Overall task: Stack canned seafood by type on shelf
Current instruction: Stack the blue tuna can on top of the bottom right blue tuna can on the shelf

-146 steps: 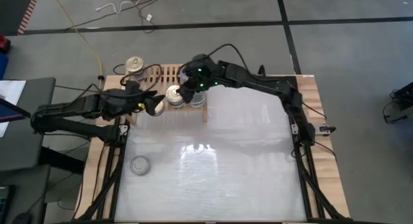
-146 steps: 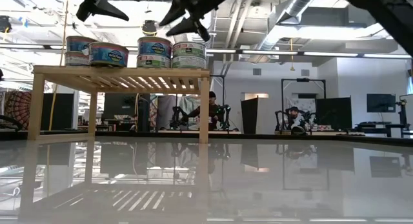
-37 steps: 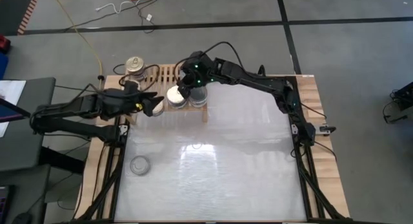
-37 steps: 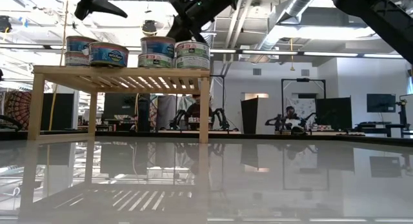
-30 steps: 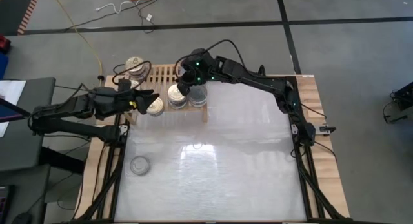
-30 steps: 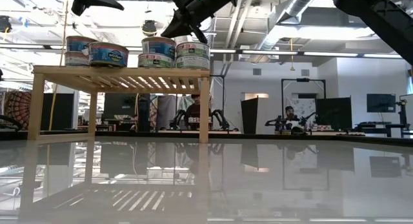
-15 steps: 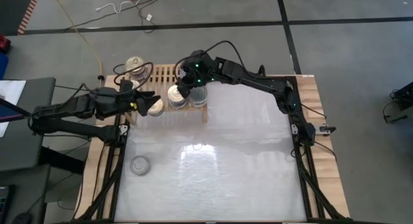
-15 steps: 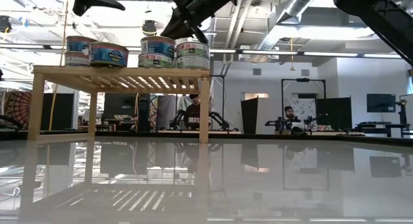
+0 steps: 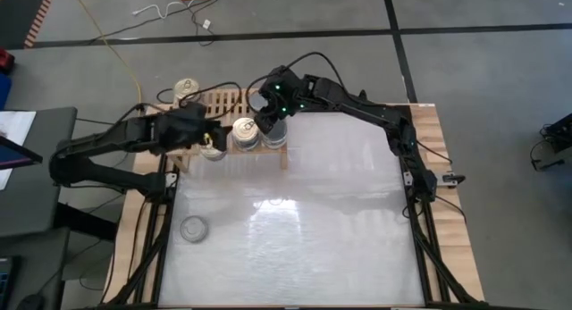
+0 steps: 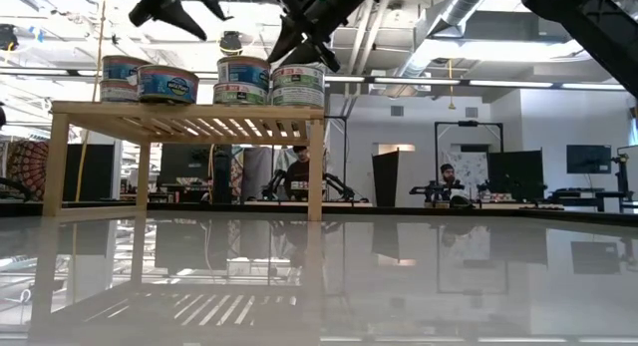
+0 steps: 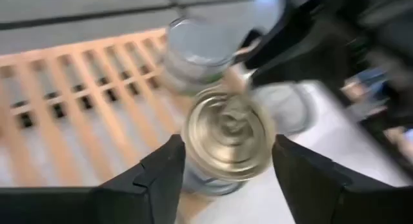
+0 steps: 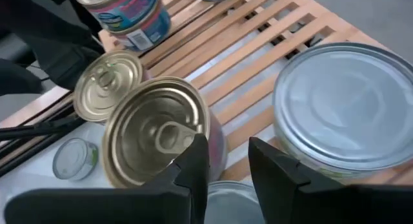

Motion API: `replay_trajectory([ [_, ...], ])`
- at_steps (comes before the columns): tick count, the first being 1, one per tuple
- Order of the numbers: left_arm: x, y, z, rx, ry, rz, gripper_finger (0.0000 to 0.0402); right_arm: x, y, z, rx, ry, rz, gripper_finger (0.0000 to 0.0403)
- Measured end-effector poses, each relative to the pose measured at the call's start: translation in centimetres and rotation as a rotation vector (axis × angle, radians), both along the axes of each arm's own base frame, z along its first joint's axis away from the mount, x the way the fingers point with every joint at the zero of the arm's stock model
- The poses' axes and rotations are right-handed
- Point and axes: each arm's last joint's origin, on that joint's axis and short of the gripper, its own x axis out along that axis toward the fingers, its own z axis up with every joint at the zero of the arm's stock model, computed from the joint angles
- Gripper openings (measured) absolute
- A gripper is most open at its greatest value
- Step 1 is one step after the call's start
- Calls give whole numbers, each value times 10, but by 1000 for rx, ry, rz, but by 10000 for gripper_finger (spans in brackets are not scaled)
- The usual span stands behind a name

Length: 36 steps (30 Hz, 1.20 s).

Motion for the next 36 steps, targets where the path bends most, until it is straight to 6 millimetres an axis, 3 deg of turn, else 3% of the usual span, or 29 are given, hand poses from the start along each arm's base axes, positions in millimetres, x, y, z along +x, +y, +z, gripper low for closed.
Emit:
replay_trajectory([
  [8, 22, 15, -9, -77, 122, 38, 165, 0, 0, 1, -1, -7, -2, 122],
  [12, 23, 22, -13, -95, 141, 75, 154, 0, 0, 0, 0, -7, -2, 123],
  [24, 17, 42, -22, -169, 149, 133, 151, 4, 3, 1, -8, -29, 6, 123],
  [36, 38, 48, -34, -210, 172, 96, 151, 3, 3, -1, 0, -8, 3, 123],
])
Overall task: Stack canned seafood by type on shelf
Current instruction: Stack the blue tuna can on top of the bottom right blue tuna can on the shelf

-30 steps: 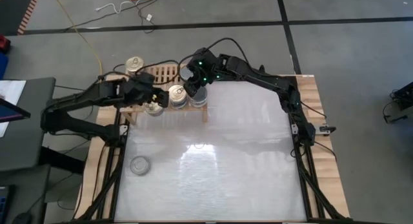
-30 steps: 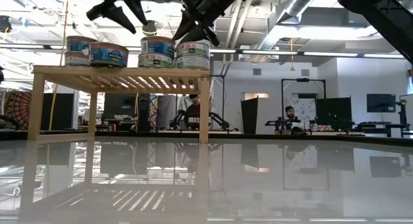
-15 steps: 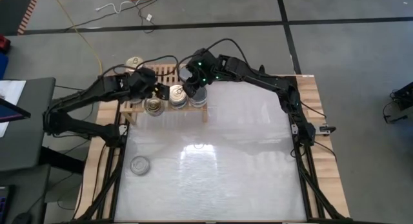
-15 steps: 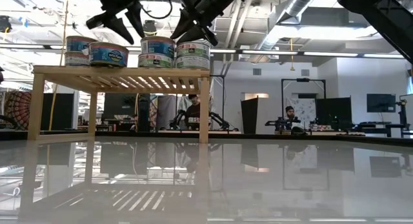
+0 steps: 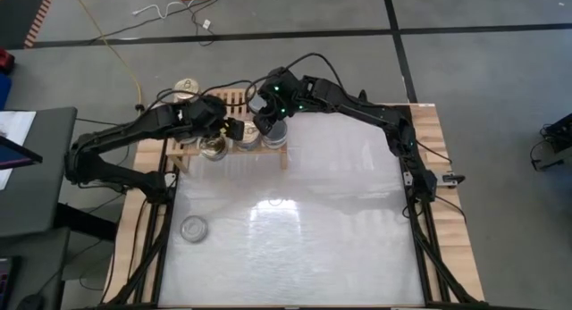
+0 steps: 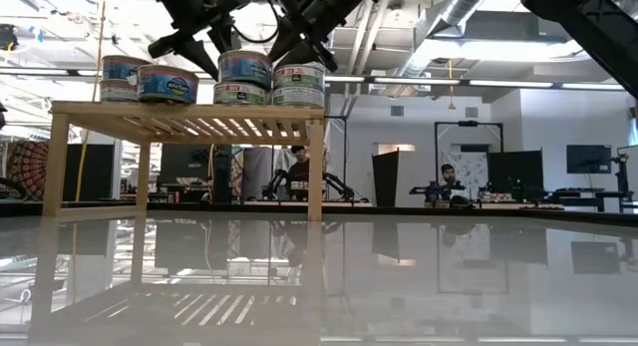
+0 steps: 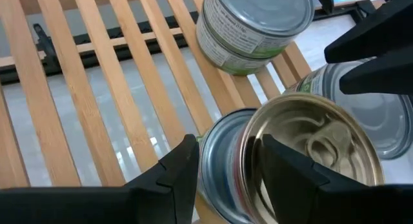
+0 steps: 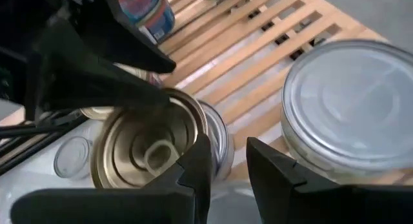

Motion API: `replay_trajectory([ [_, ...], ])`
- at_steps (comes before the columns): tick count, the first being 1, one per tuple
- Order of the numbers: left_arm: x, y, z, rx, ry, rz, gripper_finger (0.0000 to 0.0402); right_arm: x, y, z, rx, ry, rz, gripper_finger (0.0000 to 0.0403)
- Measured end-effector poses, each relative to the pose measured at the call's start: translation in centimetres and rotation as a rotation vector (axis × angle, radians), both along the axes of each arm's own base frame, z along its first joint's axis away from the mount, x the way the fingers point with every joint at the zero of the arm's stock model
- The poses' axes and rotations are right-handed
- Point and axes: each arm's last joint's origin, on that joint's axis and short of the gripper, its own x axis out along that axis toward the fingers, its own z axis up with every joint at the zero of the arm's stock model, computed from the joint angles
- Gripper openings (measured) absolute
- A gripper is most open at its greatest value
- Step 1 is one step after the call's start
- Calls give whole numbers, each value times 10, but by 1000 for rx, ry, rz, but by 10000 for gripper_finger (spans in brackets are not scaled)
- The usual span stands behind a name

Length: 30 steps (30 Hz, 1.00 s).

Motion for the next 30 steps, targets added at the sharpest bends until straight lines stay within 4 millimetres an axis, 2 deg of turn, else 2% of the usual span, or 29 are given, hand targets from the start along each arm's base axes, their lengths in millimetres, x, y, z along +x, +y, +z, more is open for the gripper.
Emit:
replay_trajectory([
  [7, -1, 0, 2, 7, -13, -1, 151, -2, 0, -3, 12, 30, -10, 123],
  [18, -1, 0, 2, 25, -3, 11, 150, 3, 14, -2, 13, 20, 15, 123],
  [25, -1, 0, 2, 27, -7, 11, 128, 3, 12, -2, -1, 26, -6, 122],
  [30, -1, 0, 2, 30, -7, 14, 113, 8, 13, -17, 2, 34, -5, 122],
])
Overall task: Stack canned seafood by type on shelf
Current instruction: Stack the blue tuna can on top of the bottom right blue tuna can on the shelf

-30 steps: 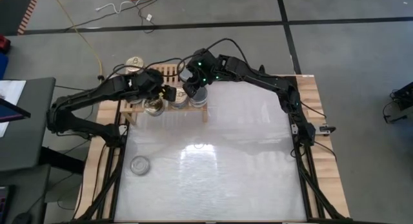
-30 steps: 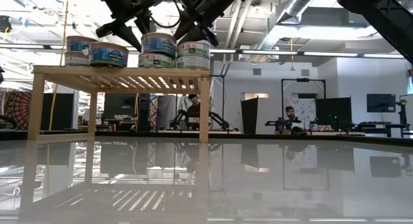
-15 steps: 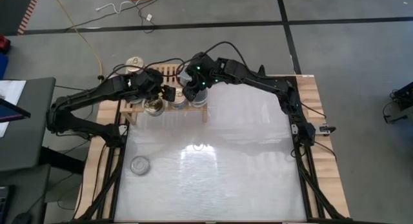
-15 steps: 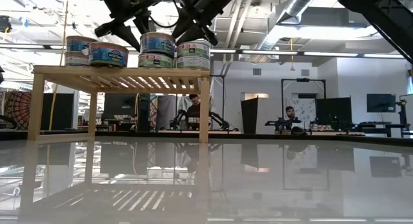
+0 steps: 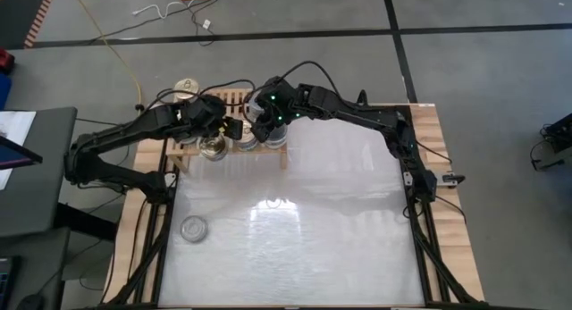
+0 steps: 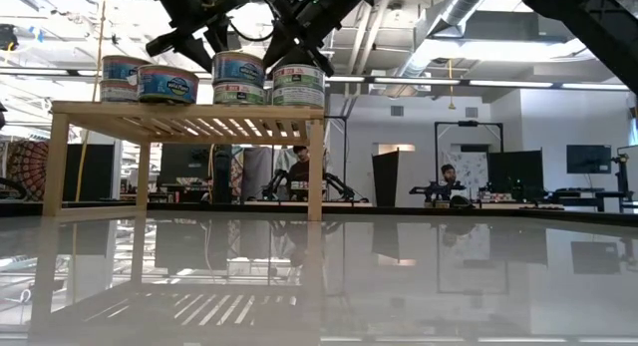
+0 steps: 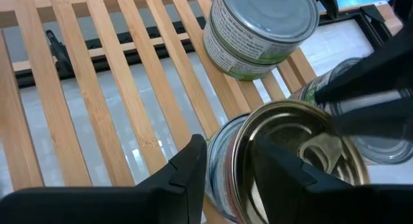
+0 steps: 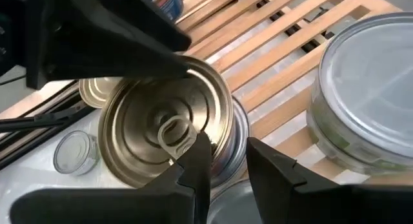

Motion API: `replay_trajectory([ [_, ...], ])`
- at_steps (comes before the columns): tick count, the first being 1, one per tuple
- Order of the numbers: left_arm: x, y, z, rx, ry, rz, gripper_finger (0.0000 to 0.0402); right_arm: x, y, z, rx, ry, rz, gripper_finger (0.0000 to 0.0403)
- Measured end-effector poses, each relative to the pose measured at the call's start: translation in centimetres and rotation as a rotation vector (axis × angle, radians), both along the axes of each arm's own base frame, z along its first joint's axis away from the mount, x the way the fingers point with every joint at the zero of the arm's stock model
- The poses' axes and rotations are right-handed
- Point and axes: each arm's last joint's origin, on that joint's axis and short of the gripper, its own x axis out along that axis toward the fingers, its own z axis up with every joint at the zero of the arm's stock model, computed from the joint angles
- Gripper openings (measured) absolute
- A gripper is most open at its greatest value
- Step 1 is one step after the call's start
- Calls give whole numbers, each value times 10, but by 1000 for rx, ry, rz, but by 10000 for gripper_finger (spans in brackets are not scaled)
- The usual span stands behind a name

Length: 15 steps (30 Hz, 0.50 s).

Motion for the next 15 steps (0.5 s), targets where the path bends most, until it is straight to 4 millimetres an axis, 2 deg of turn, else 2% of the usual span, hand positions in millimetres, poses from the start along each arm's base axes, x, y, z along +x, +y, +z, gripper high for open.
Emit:
replay_trajectory([
  [7, 0, 0, 0, -1, 1, -4, 112, 3, 0, 2, -14, -35, 3, 115],
  [15, 0, 0, 0, 1, 3, -8, 112, 3, 3, 1, -20, -29, 13, 62],
])
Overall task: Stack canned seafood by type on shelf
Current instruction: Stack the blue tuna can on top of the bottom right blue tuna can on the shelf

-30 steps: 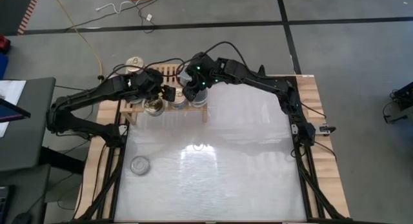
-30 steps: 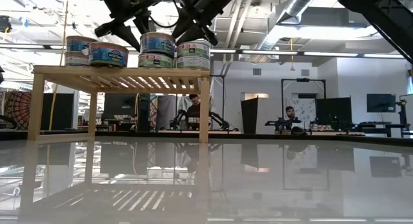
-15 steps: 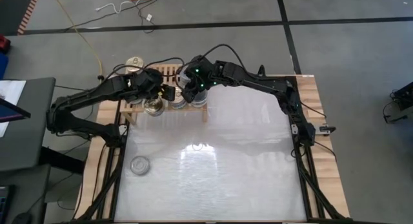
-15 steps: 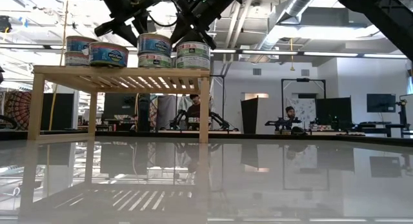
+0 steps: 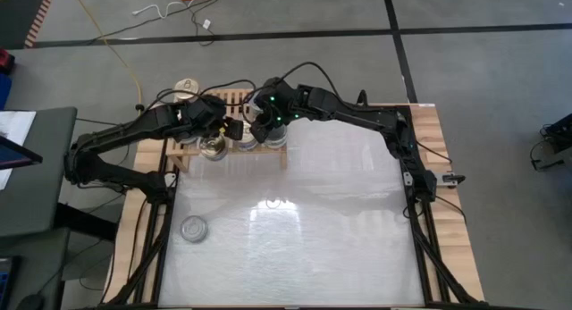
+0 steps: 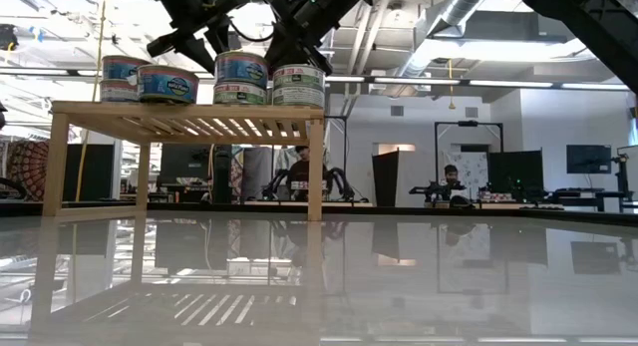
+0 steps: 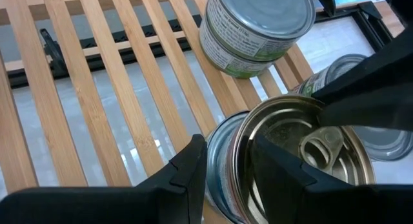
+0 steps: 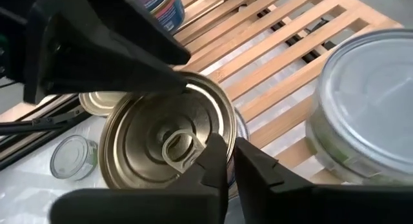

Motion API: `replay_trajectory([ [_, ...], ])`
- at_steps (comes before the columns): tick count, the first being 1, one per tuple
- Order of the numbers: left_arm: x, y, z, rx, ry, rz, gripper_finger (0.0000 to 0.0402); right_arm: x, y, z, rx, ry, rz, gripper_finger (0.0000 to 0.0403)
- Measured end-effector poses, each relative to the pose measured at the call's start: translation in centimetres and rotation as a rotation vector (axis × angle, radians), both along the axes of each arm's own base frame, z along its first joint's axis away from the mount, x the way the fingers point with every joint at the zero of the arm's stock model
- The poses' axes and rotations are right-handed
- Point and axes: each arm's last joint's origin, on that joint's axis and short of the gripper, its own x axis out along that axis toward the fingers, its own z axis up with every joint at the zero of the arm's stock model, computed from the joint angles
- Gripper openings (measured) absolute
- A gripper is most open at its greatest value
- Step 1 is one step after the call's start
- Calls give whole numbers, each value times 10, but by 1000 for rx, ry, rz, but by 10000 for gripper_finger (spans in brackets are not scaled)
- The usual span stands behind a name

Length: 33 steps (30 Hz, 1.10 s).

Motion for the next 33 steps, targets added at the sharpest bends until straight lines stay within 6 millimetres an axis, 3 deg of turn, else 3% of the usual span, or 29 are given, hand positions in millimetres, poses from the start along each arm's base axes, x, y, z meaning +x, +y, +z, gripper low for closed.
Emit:
replay_trajectory([
  [7, 0, 0, 0, 6, -2, -4, 111, 0, -1, 1, -14, -1, 7, 15],
  [13, 1, 0, 0, 7, -3, -4, 109, 0, -1, 1, -21, 1, 14, 19],
  [22, 1, 0, 1, 19, -1, -12, 11, 0, 0, 1, -28, 2, 23, 10],
  [33, 1, 0, 1, 18, 2, -20, 1, 0, -1, 1, -28, 0, 23, 10],
])
